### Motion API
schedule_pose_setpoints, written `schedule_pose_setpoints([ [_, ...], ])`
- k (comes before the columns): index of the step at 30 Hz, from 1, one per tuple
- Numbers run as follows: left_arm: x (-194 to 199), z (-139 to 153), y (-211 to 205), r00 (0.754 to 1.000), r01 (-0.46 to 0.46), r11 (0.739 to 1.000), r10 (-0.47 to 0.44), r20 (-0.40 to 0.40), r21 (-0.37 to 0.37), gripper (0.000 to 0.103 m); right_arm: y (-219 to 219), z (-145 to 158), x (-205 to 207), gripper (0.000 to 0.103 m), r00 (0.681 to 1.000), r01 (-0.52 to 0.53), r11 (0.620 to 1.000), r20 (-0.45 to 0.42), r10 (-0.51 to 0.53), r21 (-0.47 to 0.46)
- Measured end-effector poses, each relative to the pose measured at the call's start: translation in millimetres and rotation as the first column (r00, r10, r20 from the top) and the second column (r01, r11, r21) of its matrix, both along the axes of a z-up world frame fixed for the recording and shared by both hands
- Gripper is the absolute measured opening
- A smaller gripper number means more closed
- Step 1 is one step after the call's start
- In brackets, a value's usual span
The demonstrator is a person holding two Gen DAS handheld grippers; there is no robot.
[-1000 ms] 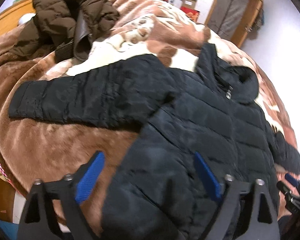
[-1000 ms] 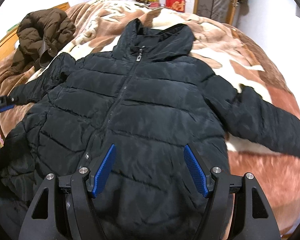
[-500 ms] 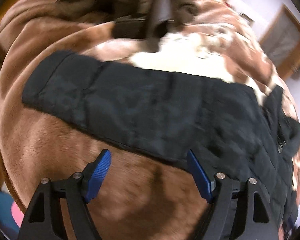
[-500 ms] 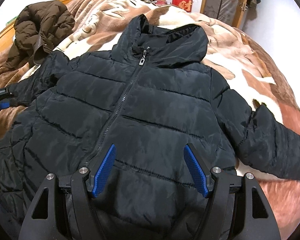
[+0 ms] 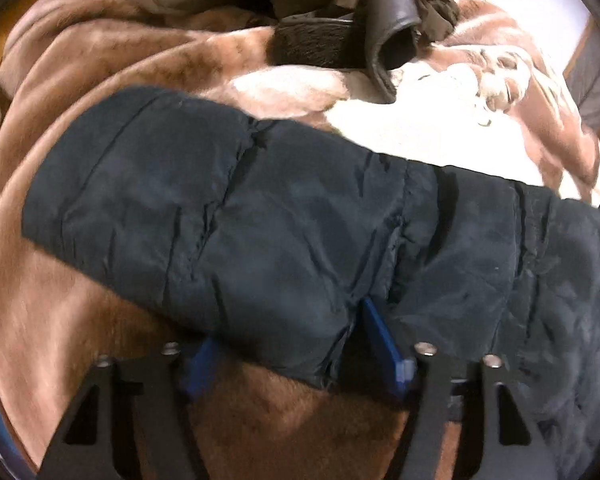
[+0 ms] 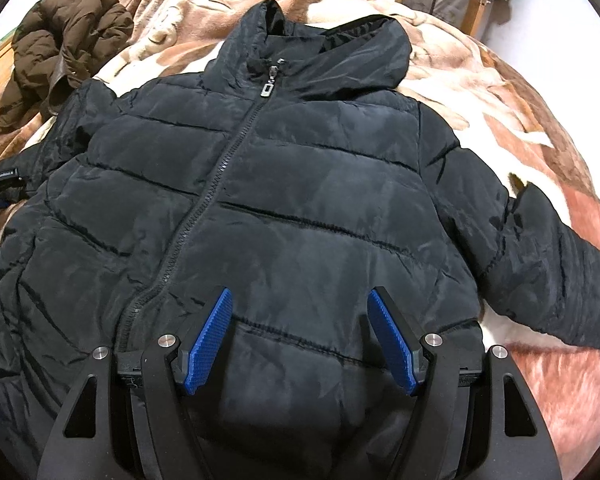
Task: Fold large clothes
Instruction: 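Grasp the black jacket sleeve nearest the left gripper with the left gripper, then fold the held sleeve across the jacket body and open the left gripper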
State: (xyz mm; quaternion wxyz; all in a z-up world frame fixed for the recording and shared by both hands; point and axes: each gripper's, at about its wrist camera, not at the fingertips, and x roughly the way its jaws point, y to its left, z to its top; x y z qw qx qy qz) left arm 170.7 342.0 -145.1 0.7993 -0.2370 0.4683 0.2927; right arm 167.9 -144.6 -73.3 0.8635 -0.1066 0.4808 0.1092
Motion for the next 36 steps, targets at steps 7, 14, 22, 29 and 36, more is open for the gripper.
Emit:
schedule_pose_setpoints([
  [7, 6, 38, -18, 0.997, 0.069, 0.992, -0.071, 0.015, 0.102, 0.017, -11, 2, -5, 0.070, 1.000, 0.021, 1.000, 0.000, -0.021, 0.011],
  [14, -2, 111, -58, 0.977, 0.151, 0.967, -0.177, 0.118, 0.206, 0.016, -23, 9, -17, 0.070, 0.999, 0.043, 0.998, 0.015, -0.044, 0.041],
  [22, 4, 188, -134, 0.892, 0.332, 0.886, -0.407, 0.199, 0.322, 0.016, -41, 20, -32, 0.070, 0.996, 0.074, 0.994, 0.039, -0.078, 0.086],
  [29, 24, 207, -231, 0.761, 0.545, 0.756, -0.628, 0.165, 0.363, 0.016, -65, 23, -40, 0.070, 0.991, 0.124, 0.986, 0.036, -0.129, 0.108],
  [36, 54, 156, -326, 0.618, 0.738, 0.617, -0.781, 0.093, 0.272, 0.020, -90, 20, -44, 0.070, 0.984, 0.171, 0.978, 0.021, -0.175, 0.121],
])
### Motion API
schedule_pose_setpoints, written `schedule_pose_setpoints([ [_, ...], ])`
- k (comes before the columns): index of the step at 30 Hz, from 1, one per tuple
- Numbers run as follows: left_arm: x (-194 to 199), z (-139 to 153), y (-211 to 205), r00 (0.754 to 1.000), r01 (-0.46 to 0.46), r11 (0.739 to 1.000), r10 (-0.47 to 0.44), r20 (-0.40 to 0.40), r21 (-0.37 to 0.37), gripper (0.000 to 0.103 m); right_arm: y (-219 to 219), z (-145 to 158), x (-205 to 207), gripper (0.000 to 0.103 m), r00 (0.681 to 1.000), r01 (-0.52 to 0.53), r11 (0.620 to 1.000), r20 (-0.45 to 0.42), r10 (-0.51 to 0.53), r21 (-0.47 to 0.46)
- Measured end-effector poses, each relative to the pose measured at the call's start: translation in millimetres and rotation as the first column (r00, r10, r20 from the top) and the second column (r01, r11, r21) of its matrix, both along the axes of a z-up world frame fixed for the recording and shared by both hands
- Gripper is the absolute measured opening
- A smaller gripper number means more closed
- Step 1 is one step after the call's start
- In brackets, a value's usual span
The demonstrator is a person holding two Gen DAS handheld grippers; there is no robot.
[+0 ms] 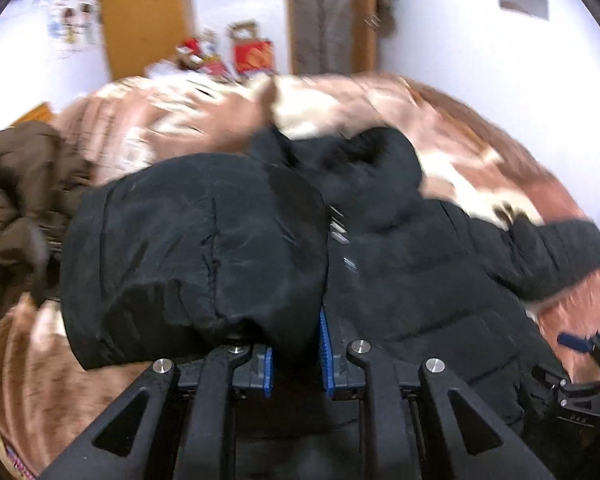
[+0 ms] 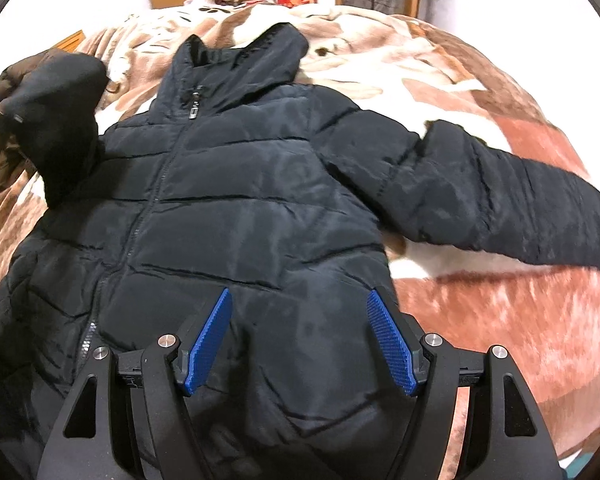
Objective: Fold large clothes
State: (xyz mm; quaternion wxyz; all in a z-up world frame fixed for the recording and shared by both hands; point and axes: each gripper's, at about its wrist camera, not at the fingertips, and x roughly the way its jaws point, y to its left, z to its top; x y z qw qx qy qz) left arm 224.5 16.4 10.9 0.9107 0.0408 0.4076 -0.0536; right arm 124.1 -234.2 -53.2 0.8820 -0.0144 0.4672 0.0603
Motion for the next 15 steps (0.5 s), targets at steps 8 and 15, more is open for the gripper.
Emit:
schedule_pose_setpoints([
  [8, -9, -58, -66, 0.977, 0.139, 0.985, -0.153, -0.150, -0.097, 0.057, -22, -8, -2, 0.070, 1.000, 0.030, 0.999, -0.007, -0.030, 0.010],
  [15, -43, -15, -55, 0.981, 0.178, 0.960, -0.190, -0.034, -0.218, 0.065, -22, -4, -4, 0.070, 1.000, 0.024, 1.000, 0.004, -0.024, 0.019],
])
